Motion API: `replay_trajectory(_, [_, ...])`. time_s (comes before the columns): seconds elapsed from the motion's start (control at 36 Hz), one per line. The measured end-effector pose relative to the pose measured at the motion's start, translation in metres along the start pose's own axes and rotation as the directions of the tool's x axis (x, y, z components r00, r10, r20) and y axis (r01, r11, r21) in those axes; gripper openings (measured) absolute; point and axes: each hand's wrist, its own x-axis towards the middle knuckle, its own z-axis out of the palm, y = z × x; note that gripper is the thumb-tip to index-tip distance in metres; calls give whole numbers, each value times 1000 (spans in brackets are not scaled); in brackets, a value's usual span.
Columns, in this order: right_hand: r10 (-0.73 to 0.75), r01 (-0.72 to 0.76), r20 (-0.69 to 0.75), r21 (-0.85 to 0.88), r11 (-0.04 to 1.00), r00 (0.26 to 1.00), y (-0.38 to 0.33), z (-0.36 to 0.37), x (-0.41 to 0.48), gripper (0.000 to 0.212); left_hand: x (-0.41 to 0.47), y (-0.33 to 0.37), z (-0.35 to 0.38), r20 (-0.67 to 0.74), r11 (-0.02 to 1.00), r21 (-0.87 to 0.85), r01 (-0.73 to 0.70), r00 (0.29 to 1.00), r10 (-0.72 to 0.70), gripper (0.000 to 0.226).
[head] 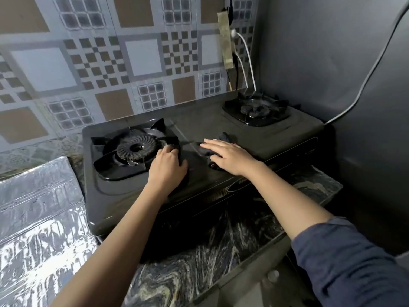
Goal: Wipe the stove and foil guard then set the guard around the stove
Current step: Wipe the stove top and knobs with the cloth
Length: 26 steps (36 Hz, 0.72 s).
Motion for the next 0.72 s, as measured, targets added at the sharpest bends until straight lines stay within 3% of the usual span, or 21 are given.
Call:
replay_trajectory(0.28, [91, -92, -24, -33, 995, 996, 32, -12, 6, 46, 14, 19, 8, 48, 999, -31, -21, 999, 23, 29])
replay_trajectory(0.72, [90, -91, -84, 0, 996, 992, 92, -31, -2, 46, 38, 53, 27, 95, 995, -56, -79, 992, 84, 34])
